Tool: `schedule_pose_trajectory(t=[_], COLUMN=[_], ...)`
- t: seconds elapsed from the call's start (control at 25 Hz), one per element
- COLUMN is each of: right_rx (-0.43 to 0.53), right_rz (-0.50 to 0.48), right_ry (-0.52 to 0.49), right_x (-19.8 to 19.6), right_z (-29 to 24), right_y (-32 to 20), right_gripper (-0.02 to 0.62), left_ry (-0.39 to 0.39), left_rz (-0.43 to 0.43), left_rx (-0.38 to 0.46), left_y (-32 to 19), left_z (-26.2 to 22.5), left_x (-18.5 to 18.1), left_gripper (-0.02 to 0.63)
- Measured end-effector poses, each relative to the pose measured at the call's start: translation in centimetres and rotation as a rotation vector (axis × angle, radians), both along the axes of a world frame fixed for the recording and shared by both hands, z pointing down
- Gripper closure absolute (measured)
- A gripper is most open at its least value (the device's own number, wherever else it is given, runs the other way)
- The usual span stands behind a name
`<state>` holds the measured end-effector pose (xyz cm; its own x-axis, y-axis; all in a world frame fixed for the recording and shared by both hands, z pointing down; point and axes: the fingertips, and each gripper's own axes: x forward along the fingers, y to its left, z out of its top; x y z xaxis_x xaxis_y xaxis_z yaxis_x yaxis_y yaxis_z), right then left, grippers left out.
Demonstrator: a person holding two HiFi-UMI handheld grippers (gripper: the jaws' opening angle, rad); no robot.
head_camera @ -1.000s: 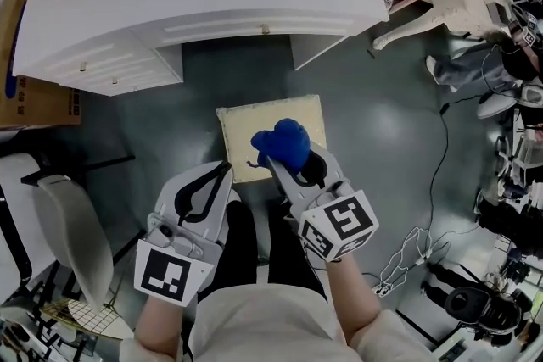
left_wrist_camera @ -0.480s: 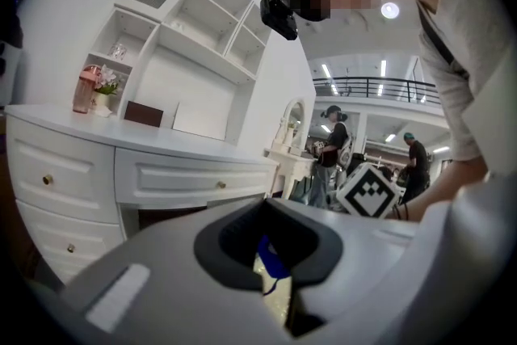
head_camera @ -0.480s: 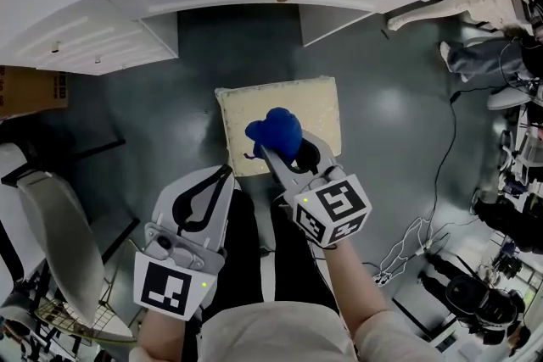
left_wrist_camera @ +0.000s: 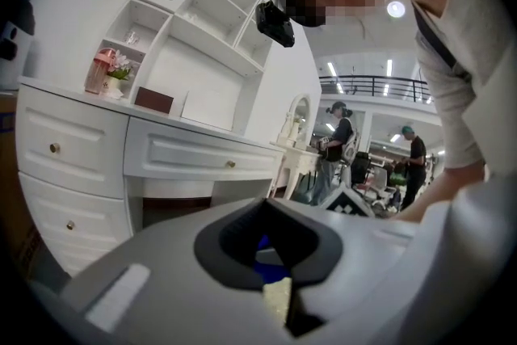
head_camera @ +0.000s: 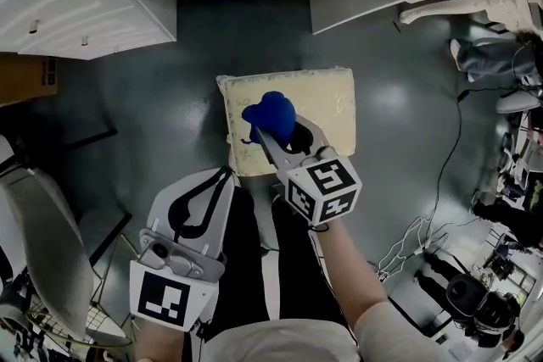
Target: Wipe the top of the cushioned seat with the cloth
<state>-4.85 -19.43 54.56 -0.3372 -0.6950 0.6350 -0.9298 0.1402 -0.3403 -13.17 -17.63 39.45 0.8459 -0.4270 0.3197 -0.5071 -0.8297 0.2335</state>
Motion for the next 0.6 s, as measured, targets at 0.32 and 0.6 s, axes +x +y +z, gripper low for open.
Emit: schedule_pose_trajectory(t=[0.32,0.6], right_rx=[-0.056,-0.104], right_rz=[0.007,0.021], right_ry=[-0.011,0.012], right_x=[-0.4,-0.2], right_z=[4.9,8.5], right_y=[-0.5,-1.5], right_gripper=[0.451,0.44], left_ry=[-0.01,-0.015], left_rz=[-0.006,-0.019], left_rx=[-0.014,-0.039], left_y=[0.3,0.5], left_z=[2.1,3.3], left_x=[-0.9,-1.4], left_gripper=[0.606,0.606])
